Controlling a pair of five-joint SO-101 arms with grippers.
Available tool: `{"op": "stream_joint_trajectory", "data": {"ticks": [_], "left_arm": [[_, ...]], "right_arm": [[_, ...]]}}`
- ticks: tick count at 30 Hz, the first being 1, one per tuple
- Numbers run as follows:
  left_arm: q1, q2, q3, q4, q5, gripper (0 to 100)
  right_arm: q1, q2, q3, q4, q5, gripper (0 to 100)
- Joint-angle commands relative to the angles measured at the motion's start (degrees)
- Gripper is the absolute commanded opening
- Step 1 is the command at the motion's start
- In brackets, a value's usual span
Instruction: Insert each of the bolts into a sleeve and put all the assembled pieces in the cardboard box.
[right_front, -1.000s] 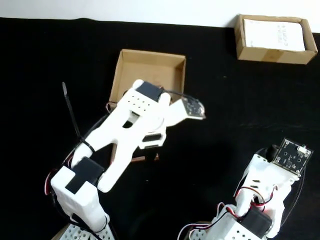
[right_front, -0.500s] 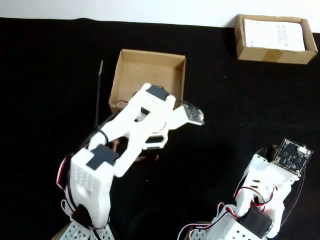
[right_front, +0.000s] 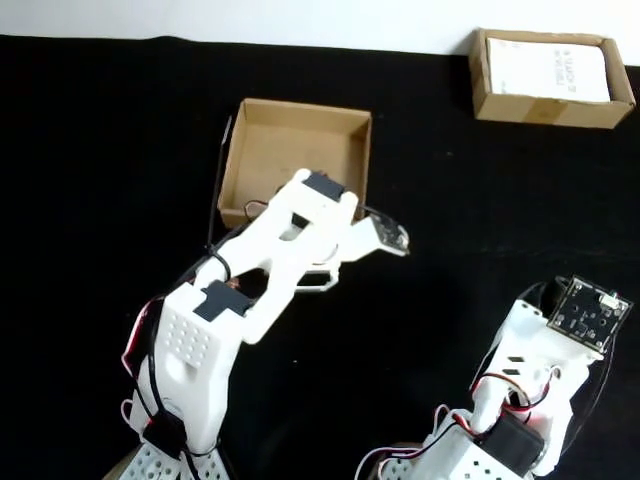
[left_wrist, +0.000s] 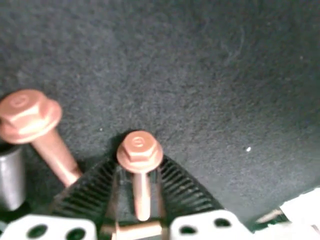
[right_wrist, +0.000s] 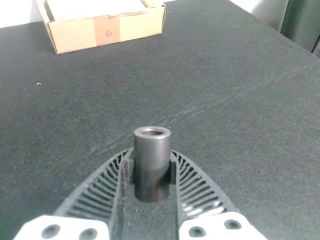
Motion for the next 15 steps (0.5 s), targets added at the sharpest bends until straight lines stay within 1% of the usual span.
{"op": "stream_joint_trajectory", "data": {"ticks": [1,3,6,7,9,12,15], "left_arm": [[-1.2,0.0,-0.7,1.5,-0.2,1],[-1.2,-0.1,-2.9,5.4,-0.2,1],[-0.8,-0.1,-10.1,14.5,-0.1,1],[-0.7,-0.2,-12.0,15.9,0.1,1],[-1.0,-2.3,-13.8,15.9,3.8,1],[-0.5,-8.4,-14.2,15.7,12.1,1],[0.9,-14.9,-14.1,12.8,19.2,1]], "right_arm": [[-0.4,-0.7,-0.2,-1.4,0.3,0.6],[-0.5,-0.7,-0.2,-1.4,0.2,0.6],[-0.6,-0.7,-0.2,-1.3,0.2,0.6],[-0.6,-0.7,-0.2,-1.3,0.2,0.6],[-0.7,-0.7,-0.1,-1.3,0.0,0.6],[-2.8,-0.7,-0.1,-1.2,-4.8,0.6],[-6.1,-0.7,-0.5,-1.2,-8.0,0.6]]}}
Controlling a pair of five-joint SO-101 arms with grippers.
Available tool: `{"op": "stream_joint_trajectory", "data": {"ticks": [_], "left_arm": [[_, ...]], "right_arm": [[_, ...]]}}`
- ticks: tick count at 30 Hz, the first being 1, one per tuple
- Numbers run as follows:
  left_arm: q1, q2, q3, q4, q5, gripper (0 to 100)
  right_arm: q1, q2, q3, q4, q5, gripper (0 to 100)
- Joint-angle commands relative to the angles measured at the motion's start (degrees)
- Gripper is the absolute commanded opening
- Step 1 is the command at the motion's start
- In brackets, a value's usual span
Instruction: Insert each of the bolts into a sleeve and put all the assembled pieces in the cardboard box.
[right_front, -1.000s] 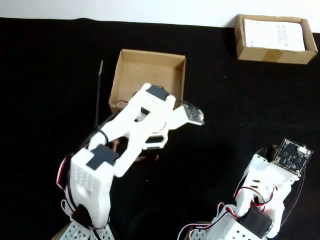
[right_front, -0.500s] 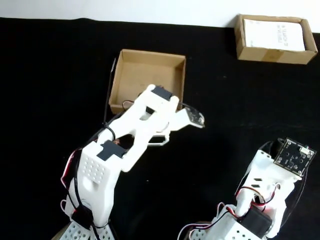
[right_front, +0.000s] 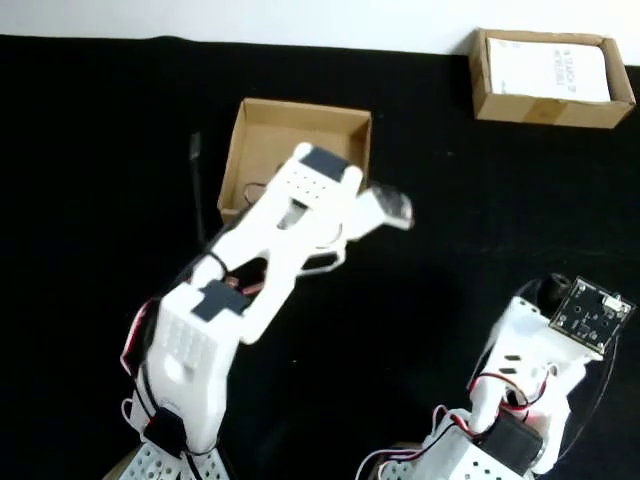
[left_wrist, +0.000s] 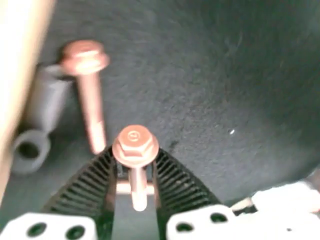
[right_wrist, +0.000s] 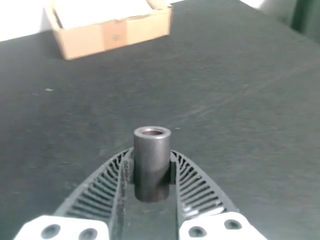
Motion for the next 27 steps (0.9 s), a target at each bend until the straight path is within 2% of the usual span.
{"op": "stream_joint_trajectory", "data": {"ticks": [1,7,11,16,21,27], "left_arm": [[1.4,-10.4,-2.3,-2.5,8.8,1],[3.3,-22.5,-2.0,-13.0,25.7,1],[4.5,-30.8,-1.8,-16.7,30.8,1],[5.8,-39.5,-1.8,-16.8,37.8,1],[5.3,-50.3,-1.8,-16.5,39.6,1],[5.8,-67.1,6.3,-12.7,37.5,1]], "right_arm": [[-4.7,-0.7,-0.7,-1.2,-3.3,0.6],[-14.4,-0.7,-0.8,-1.5,-8.5,0.6],[-21.8,-0.7,-0.8,-1.5,-10.7,0.6],[-33.2,-0.7,0.4,-4.1,-10.6,0.6],[-40.8,-0.7,3.2,-10.2,-10.4,0.6],[-43.6,-0.7,3.6,-10.9,-10.4,0.6]]}}
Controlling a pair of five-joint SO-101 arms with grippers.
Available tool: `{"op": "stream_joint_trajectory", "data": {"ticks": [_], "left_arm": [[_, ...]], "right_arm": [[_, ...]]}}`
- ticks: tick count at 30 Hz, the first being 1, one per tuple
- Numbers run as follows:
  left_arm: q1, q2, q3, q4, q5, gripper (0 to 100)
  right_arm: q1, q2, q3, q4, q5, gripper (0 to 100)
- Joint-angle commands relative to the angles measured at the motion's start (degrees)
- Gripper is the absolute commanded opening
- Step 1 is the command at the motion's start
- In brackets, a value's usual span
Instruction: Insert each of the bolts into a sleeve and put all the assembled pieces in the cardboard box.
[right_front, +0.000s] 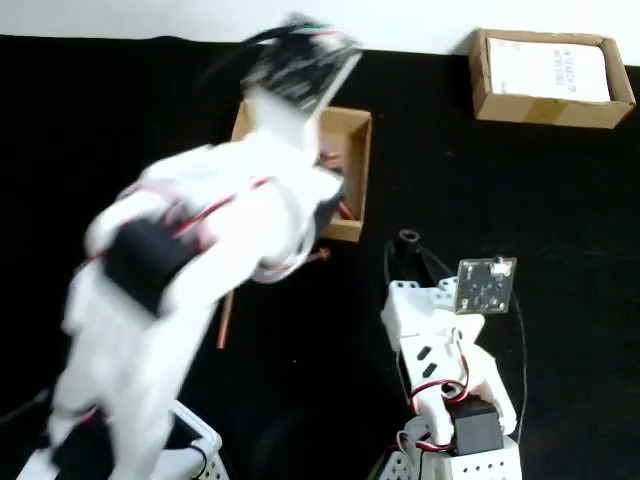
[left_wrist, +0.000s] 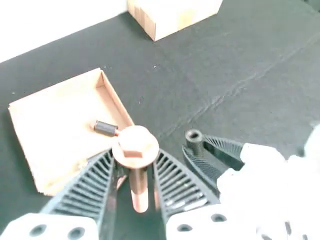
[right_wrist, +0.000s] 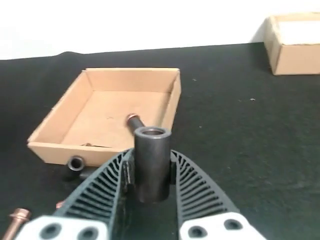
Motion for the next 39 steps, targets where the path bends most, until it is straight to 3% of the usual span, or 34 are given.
{"op": "stream_joint_trajectory", "data": {"ticks": [1,4,7,13,16,18,20,24,30,39], "left_arm": [[0.4,-11.3,6.5,1.0,-2.5,1],[0.4,-19.5,16.4,-0.1,-5.5,1],[0.0,-25.0,28.5,-8.7,-5.9,1],[0.0,-31.3,56.4,-42.5,-5.9,1],[0.2,-31.3,64.4,-60.5,-5.8,1],[0.5,-29.4,66.2,-67.7,-5.7,1],[0.6,-25.8,64.5,-68.8,-3.6,1],[0.0,-18.0,57.0,-68.5,7.2,1],[0.6,-9.6,46.9,-58.6,16.6,1],[0.5,-7.4,44.4,-53.4,19.0,1]], "right_arm": [[-1.5,-0.7,-0.2,-1.4,0.1,0.6],[-2.2,-0.7,-0.2,-1.4,0.1,0.6],[-3.6,-0.7,-0.1,-1.3,0.1,0.6],[-6.0,-0.7,-0.1,-1.3,0.1,0.6],[-6.1,-0.7,0.0,-1.4,0.1,0.6],[-6.1,-0.7,0.7,-1.5,0.1,0.6],[-6.1,-0.7,1.8,-1.5,0.1,0.6],[-5.8,-0.7,2.9,-1.5,-0.2,0.6],[-5.8,-0.7,7.9,-11.0,-0.3,0.6],[-5.8,-0.7,14.0,-20.4,-0.3,0.6]]}}
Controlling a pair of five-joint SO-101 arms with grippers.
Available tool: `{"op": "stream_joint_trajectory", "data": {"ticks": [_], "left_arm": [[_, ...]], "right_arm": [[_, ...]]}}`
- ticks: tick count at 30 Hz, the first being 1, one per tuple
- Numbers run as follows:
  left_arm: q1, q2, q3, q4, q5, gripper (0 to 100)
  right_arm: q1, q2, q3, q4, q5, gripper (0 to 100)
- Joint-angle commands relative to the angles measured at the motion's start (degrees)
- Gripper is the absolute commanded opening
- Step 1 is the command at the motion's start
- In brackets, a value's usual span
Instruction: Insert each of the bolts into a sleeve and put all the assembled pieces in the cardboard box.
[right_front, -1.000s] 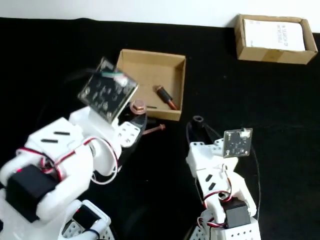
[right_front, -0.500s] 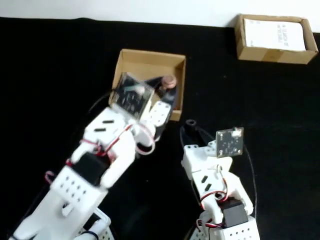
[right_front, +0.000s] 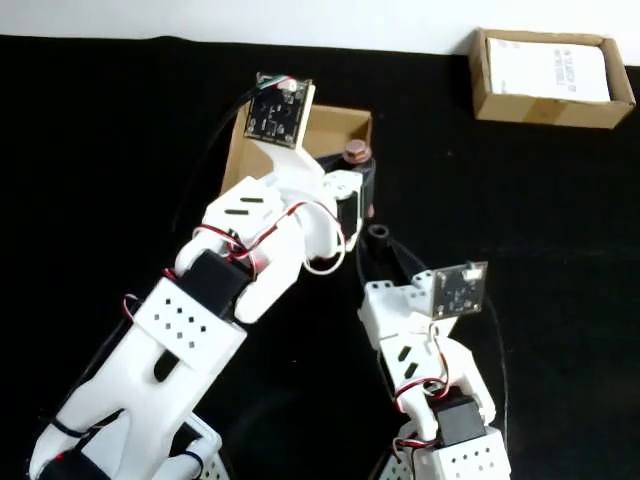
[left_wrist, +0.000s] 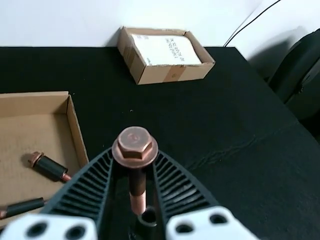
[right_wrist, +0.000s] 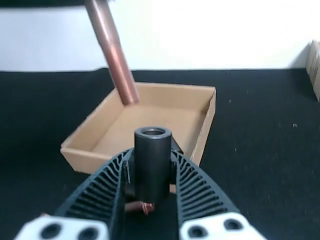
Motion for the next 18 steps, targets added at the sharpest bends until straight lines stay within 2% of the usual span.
{"op": "stream_joint_trajectory", "data": {"ticks": [1,14,18], "left_arm": [[0.5,0.0,-3.0,0.1,0.4,1],[0.6,3.8,-6.2,-0.8,0.1,1],[3.2,4.8,-10.1,-0.4,-7.3,1]], "right_arm": [[0.0,-0.7,5.2,-4.7,-0.3,0.6],[-0.1,-0.7,6.2,-5.3,-0.1,0.6],[-0.1,-0.7,6.2,-5.3,-0.1,0.6]]}}
